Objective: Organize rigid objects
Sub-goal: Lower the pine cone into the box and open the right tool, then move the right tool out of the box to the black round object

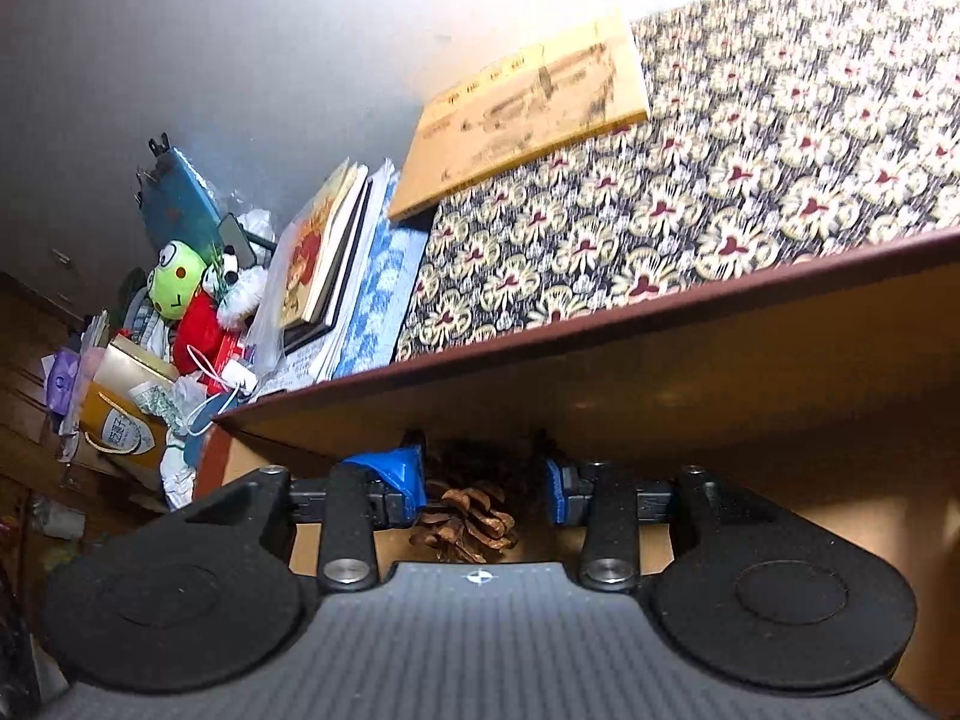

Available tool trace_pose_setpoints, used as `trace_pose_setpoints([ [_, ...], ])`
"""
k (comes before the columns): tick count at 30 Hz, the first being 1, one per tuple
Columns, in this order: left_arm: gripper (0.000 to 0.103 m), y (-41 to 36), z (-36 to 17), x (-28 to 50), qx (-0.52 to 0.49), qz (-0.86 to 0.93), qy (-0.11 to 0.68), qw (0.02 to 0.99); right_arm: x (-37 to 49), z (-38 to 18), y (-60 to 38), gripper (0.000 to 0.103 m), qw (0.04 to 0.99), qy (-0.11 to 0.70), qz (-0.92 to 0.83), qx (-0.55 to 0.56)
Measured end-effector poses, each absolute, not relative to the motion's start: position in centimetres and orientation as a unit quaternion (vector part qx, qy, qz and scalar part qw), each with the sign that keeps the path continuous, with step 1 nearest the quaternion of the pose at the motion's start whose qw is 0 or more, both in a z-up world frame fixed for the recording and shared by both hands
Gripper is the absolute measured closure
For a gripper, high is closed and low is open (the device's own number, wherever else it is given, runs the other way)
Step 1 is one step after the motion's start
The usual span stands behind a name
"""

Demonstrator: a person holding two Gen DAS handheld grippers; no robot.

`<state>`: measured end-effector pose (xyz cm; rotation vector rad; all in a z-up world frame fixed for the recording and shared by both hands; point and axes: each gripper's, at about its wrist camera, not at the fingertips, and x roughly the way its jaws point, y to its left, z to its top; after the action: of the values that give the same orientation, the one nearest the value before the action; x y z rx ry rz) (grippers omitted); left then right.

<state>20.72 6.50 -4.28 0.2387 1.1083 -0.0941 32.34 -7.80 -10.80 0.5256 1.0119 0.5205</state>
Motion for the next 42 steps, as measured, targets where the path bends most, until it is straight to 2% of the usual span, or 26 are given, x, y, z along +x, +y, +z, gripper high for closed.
trace_pose_setpoints([
  [15, 0.032, 5.3, -3.9, 19.6, 0.164, -0.034, 0.483, 0.86, 25.8, -6.0, -12.1, 0.08, 0.846, 0.403, 0.224, 0.266],
  [22, 0.032, 4.7, -2.2, 17.9, 0.195, -0.014, 0.439, 0.877, 22.0, -4.5, -14.4, 0.08, 0.869, 0.371, 0.211, 0.252],
  [35, 0.028, 5.4, 5.1, 8.0, 0.115, -0.072, 0.371, 0.919, 13.7, -2.6, -18.5, 0.08, 0.901, 0.288, 0.189, 0.263],
  [42, 0.027, 5.6, 4.5, 3.2, 0.084, -0.128, 0.388, 0.909, 9.5, -3.0, -20.0, 0.081, 0.908, 0.288, 0.178, 0.247],
])
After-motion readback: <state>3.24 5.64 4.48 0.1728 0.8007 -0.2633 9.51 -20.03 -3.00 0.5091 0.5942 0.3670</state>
